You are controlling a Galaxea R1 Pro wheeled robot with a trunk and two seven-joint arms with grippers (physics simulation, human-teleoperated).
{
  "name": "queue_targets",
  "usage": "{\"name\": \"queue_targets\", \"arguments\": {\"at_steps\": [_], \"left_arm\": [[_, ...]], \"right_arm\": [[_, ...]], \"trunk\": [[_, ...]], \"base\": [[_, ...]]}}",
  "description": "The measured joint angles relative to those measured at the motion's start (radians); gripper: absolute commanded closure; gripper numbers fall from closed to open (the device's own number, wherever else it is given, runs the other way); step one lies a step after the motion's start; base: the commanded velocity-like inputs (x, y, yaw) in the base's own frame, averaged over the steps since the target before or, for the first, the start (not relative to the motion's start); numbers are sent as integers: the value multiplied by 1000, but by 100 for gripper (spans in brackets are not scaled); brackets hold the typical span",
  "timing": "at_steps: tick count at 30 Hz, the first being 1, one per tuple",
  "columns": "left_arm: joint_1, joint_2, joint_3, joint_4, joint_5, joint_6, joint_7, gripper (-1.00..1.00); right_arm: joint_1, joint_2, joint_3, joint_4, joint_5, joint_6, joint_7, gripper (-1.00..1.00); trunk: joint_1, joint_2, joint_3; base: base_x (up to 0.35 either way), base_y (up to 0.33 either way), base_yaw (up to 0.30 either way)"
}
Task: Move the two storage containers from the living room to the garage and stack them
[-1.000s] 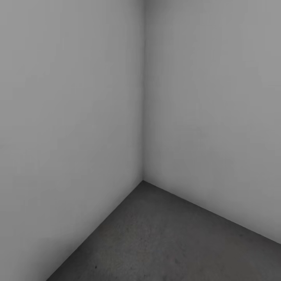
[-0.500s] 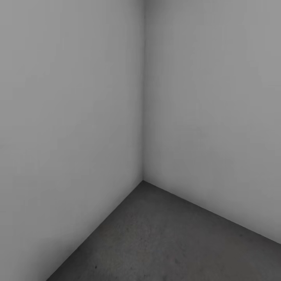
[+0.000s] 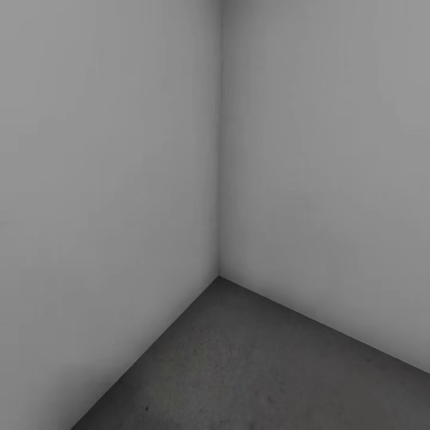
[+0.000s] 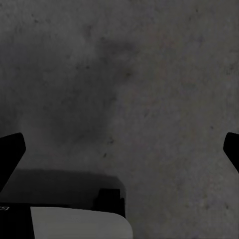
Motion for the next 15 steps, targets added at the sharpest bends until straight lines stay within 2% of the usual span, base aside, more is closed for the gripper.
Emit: {"name": "queue_targets", "arguments": {"at_steps": [5,15], "left_arm": [[0,-16,-9,0,-1,-1,1,-100],[0,-21,-12,1,-1,-1,1,-100]], "right_arm": [[0,2,1,0,0,-1,-1,-100],[0,4,1,13,1,-1,-2,-100]], "trunk": [[0,0,0],[0,0,0]], "base": [[0,0,0],[0,0,0]]}}
